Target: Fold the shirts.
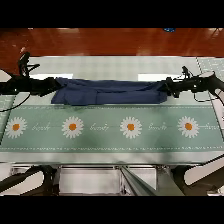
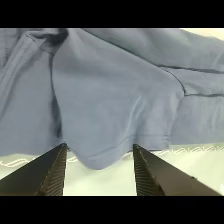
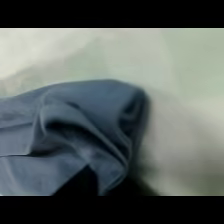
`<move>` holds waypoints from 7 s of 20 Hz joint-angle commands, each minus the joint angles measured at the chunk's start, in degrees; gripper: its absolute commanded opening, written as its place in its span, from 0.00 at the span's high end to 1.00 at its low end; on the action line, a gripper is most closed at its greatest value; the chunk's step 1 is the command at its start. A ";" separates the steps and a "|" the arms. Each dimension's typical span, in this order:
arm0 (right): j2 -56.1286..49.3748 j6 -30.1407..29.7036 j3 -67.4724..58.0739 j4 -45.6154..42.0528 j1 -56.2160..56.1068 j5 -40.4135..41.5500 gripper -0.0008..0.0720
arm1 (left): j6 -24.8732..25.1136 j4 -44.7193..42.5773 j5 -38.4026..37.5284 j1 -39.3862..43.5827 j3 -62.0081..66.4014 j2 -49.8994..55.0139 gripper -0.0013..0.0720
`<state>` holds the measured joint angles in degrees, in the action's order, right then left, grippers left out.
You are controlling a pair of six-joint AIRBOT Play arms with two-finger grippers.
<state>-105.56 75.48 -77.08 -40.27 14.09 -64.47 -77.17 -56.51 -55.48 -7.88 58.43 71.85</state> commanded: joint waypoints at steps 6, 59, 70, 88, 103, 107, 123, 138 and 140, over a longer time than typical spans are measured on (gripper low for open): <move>14.78 1.14 -6.19 -8.68 -3.87 -7.04 0.95 | 2.25 6.14 -2.75 1.46 0.11 -0.07 0.95; 1.99 8.92 -17.07 8.63 -37.31 -1.22 0.43 | 0.00 8.55 6.62 5.97 -16.79 -19.45 0.95; 59.23 39.67 23.26 -55.12 -20.57 0.74 0.42 | 0.02 8.55 4.66 4.35 -16.50 -19.45 0.95; 27.78 5.44 41.42 18.23 -25.51 24.35 0.42 | 0.02 8.52 3.87 5.77 -17.05 -19.32 0.95; 15.91 14.60 -6.38 -3.85 -33.81 9.31 0.95 | 0.02 8.52 3.87 5.77 -17.05 -19.32 0.95; 15.91 18.93 -20.26 -10.82 -28.13 1.07 0.95 | 0.02 8.52 3.87 5.77 -17.05 -19.32 0.95; 31.91 24.00 -30.75 -24.22 11.65 -33.31 0.96 | 0.02 8.55 3.89 5.77 -17.05 -19.34 0.95; 55.98 22.14 7.23 -51.76 49.37 -41.99 0.95 | 0.04 8.55 6.56 6.08 -17.05 -19.32 0.95; 57.92 21.99 13.25 -56.50 55.36 -41.83 0.95 | 0.04 8.52 7.19 6.88 -17.05 -19.32 0.95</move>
<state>-51.68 99.00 -73.06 -87.77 60.80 -105.89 -77.14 -47.94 -49.32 -1.65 41.41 52.51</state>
